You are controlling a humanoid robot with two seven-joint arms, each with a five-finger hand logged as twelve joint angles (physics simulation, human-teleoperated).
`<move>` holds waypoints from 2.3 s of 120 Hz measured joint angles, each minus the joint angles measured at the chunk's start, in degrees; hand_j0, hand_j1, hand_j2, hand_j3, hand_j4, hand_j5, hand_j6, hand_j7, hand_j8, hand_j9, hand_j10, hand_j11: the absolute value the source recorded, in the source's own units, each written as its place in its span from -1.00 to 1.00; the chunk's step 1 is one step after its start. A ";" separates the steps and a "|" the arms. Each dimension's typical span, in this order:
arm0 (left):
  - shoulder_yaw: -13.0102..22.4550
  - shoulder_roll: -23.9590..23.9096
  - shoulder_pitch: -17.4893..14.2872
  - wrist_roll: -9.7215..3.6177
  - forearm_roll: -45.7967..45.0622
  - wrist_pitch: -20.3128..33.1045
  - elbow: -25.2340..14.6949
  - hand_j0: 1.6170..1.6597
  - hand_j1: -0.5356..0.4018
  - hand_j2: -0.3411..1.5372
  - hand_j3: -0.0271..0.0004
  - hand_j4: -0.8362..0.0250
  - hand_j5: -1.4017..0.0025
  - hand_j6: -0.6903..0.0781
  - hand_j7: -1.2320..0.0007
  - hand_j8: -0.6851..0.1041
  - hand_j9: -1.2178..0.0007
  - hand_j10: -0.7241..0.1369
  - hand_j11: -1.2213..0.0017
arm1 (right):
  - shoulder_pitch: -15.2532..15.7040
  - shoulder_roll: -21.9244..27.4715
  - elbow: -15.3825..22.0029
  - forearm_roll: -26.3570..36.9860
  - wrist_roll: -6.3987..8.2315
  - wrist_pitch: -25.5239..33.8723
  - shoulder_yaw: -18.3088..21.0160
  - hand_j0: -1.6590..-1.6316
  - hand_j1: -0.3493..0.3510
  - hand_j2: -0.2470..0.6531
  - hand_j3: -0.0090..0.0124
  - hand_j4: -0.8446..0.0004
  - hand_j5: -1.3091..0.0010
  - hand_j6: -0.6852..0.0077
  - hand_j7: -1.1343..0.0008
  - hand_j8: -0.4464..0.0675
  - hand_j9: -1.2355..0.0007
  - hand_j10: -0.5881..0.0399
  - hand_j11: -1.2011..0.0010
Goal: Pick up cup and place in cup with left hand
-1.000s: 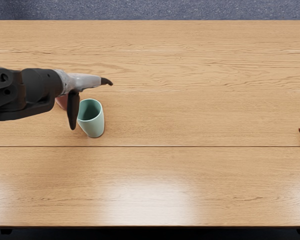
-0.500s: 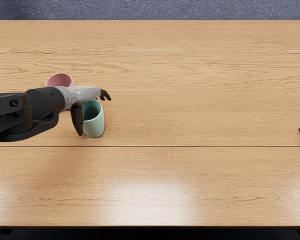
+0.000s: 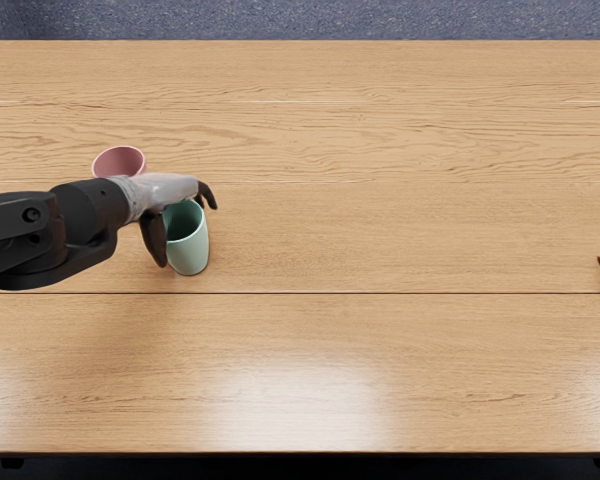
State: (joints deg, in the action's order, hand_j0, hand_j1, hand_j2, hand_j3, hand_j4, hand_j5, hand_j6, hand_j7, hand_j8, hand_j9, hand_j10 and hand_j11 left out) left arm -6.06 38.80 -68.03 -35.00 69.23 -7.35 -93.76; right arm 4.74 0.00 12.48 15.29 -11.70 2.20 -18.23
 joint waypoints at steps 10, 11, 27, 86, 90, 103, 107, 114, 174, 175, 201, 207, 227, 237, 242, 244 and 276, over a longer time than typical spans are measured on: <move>0.00 -0.10 0.00 0.00 0.01 -0.05 0.07 0.92 -0.01 -0.55 0.97 0.13 0.35 -0.11 0.27 -0.15 0.26 -0.13 0.26 | 0.01 0.00 0.00 0.00 0.00 0.00 0.01 -0.93 -0.89 -0.47 -0.16 0.92 0.93 0.89 0.93 0.61 0.93 0.77 0.93; 0.00 -0.15 0.00 -0.01 0.02 -0.07 0.08 0.92 -0.03 -0.55 0.97 0.13 0.35 -0.10 0.26 -0.16 0.25 -0.13 0.25 | 0.01 0.00 0.00 0.00 -0.01 0.00 0.01 -0.93 -0.89 -0.47 -0.16 0.92 0.93 0.89 0.92 0.61 0.93 0.77 0.93; 0.00 -0.48 0.00 -0.02 0.07 -0.19 0.35 0.80 -0.09 -0.51 0.97 0.01 0.26 -0.02 0.15 -0.08 0.12 -0.22 0.13 | 0.07 0.00 0.00 0.00 -0.01 0.00 0.03 -0.93 -0.89 -0.47 -0.16 0.92 0.94 0.89 0.93 0.61 0.93 0.77 0.93; -0.24 -1.01 -5.56 -0.01 -0.44 -1.99 1.37 0.78 -0.02 -0.57 0.97 -0.06 0.15 -0.02 0.03 -0.05 0.03 -0.33 0.03 | -0.04 0.00 0.00 0.00 -0.03 0.00 -0.05 -0.93 -0.89 -0.47 -0.16 0.92 0.93 0.89 0.93 0.61 0.93 0.77 0.93; -0.31 -1.03 -6.54 0.00 -0.52 -2.49 1.47 0.78 0.00 -0.57 0.97 -0.07 0.15 -0.04 0.03 -0.07 0.03 -0.33 0.03 | -0.05 0.00 0.00 0.00 -0.02 0.00 -0.05 -0.93 -0.89 -0.47 -0.16 0.92 0.93 0.89 0.93 0.61 0.93 0.77 0.93; -0.43 -1.01 -9.32 0.00 -1.84 -3.58 2.28 0.78 0.02 -0.58 0.97 -0.07 0.15 -0.07 0.03 -0.08 0.03 -0.34 0.03 | -0.09 0.00 0.01 0.00 0.00 0.00 -0.05 -0.93 -0.89 -0.47 -0.16 0.92 0.93 0.88 0.92 0.61 0.93 0.77 0.93; -0.45 -0.89 -10.44 0.00 -2.52 -3.95 2.66 0.78 0.03 -0.59 0.97 -0.07 0.15 -0.08 0.03 -0.09 0.03 -0.34 0.03 | -0.11 0.00 0.00 0.00 -0.01 0.00 -0.05 -0.93 -0.89 -0.47 -0.16 0.92 0.93 0.88 0.92 0.61 0.93 0.77 0.93; -0.48 -0.72 -11.92 0.00 -3.60 -4.60 3.32 0.79 0.02 -0.59 0.97 -0.07 0.15 -0.08 0.03 -0.08 0.03 -0.34 0.03 | -0.14 0.00 0.00 0.00 -0.03 0.00 -0.05 -0.93 -0.89 -0.47 -0.16 0.92 0.93 0.88 0.92 0.61 0.93 0.77 0.93; -0.50 3.60 -17.45 0.00 -10.07 -9.84 7.71 0.78 0.02 -0.60 0.97 -0.08 0.16 -0.11 0.05 -0.09 0.03 -0.34 0.03 | -0.27 0.00 0.00 0.00 -0.01 0.00 -0.05 -0.93 -0.89 -0.47 -0.16 0.92 0.93 0.88 0.92 0.61 0.93 0.77 0.93; -0.50 3.66 -17.47 0.00 -10.06 -9.86 7.77 0.78 0.02 -0.60 0.97 -0.08 0.16 -0.11 0.05 -0.09 0.03 -0.34 0.03 | -0.27 0.00 0.00 0.00 -0.01 0.00 -0.05 -0.93 -0.89 -0.47 -0.16 0.92 0.93 0.88 0.92 0.61 0.93 0.77 0.93; -0.47 5.58 -17.58 0.00 -10.20 -10.81 8.81 0.79 0.00 -0.60 0.97 -0.08 0.15 -0.07 0.04 -0.06 0.03 -0.34 0.03 | -0.33 0.00 0.00 0.00 -0.03 0.00 -0.05 -0.93 -0.89 -0.47 -0.16 0.92 0.93 0.88 0.92 0.61 0.93 0.77 0.93; -0.40 5.58 -17.38 0.00 -10.07 -10.88 9.23 0.80 -0.04 -0.59 0.97 -0.07 0.15 -0.05 0.04 -0.03 0.03 -0.34 0.03 | -0.33 0.00 0.00 0.00 -0.04 0.00 -0.05 -0.93 -0.89 -0.47 -0.16 0.92 0.93 0.88 0.92 0.61 0.93 0.77 0.93; -0.19 4.94 -17.37 -0.01 -9.50 -11.85 12.76 0.80 -0.03 -0.58 0.97 -0.06 0.14 -0.04 0.03 -0.04 0.03 -0.33 0.03 | -0.38 0.00 0.00 0.00 -0.06 0.00 -0.05 -0.93 -0.89 -0.47 -0.16 0.92 0.93 0.88 0.92 0.61 0.93 0.77 0.93; -0.10 4.65 -17.23 -0.01 -9.20 -12.05 14.88 0.80 -0.03 -0.59 0.97 -0.05 0.14 -0.03 0.02 -0.04 0.03 -0.33 0.03 | -0.38 0.00 0.00 0.00 -0.02 0.00 -0.05 -0.93 -0.89 -0.47 -0.16 0.92 0.93 0.88 0.92 0.61 0.93 0.77 0.93; -0.05 4.35 -17.30 -0.01 -8.98 -12.15 15.89 0.80 -0.03 -0.59 0.97 -0.05 0.13 -0.03 0.02 -0.03 0.03 -0.33 0.03 | -0.38 0.00 0.00 0.00 -0.01 0.00 -0.05 -0.93 -0.89 -0.47 -0.16 0.92 0.93 0.88 0.92 0.61 0.93 0.77 0.93; -0.03 4.23 -17.31 -0.01 -8.90 -12.17 16.25 0.80 -0.03 -0.59 0.97 -0.05 0.14 -0.03 0.02 -0.03 0.03 -0.33 0.04 | -0.37 0.00 0.00 0.00 -0.01 0.00 -0.05 -0.93 -0.89 -0.47 -0.16 0.92 0.93 0.88 0.92 0.61 0.93 0.77 0.93; 0.47 0.59 -17.23 0.00 -8.22 -12.21 19.48 0.82 -0.03 -0.58 0.97 -0.05 0.16 -0.06 0.05 -0.05 0.05 -0.33 0.05 | -0.37 0.00 0.00 0.00 0.01 0.00 -0.05 -0.93 -0.89 -0.47 -0.16 0.92 0.93 0.88 0.92 0.61 0.93 0.77 0.93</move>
State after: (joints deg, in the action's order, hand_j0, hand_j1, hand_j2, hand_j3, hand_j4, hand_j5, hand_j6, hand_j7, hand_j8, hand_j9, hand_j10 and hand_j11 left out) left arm -5.59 39.39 -85.26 -35.00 61.01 -19.56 -74.28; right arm 4.37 0.00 12.48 15.29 -11.70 2.20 -18.28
